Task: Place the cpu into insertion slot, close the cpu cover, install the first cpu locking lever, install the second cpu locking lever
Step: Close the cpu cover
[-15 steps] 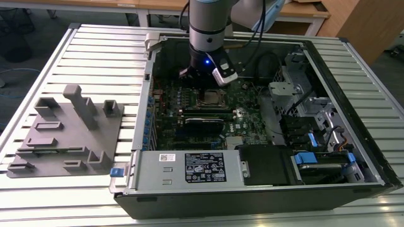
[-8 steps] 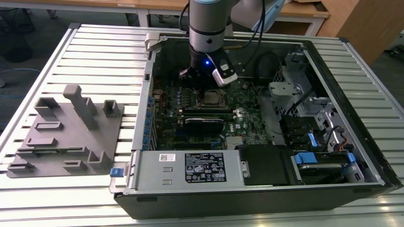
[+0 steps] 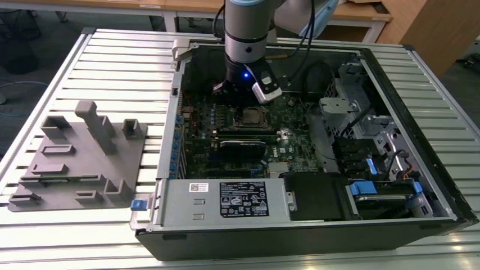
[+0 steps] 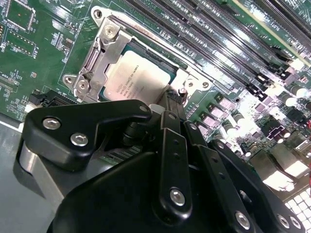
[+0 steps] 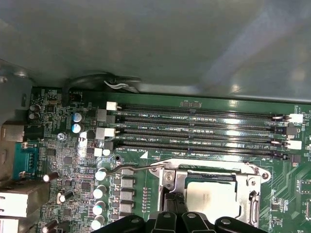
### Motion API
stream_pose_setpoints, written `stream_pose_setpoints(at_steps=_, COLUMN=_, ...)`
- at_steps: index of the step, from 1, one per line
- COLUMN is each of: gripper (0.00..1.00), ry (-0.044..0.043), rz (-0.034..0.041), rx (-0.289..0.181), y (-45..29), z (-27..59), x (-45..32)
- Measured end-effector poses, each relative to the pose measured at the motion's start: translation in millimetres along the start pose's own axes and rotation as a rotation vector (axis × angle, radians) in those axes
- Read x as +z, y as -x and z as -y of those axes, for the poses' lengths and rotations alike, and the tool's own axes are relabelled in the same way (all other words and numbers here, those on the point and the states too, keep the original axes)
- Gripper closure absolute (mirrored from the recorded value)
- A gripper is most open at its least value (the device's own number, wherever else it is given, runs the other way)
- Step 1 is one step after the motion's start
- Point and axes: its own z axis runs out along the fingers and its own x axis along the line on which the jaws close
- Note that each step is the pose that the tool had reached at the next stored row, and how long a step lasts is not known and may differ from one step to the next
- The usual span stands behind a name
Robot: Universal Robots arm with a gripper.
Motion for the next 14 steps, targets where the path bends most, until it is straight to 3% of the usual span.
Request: stream_pose_setpoints(at_steps=14, gripper=0.90, ry=-0.0001, rz=0.0000, rx=0.000, y=-0.1, z=0.2, x=1.2)
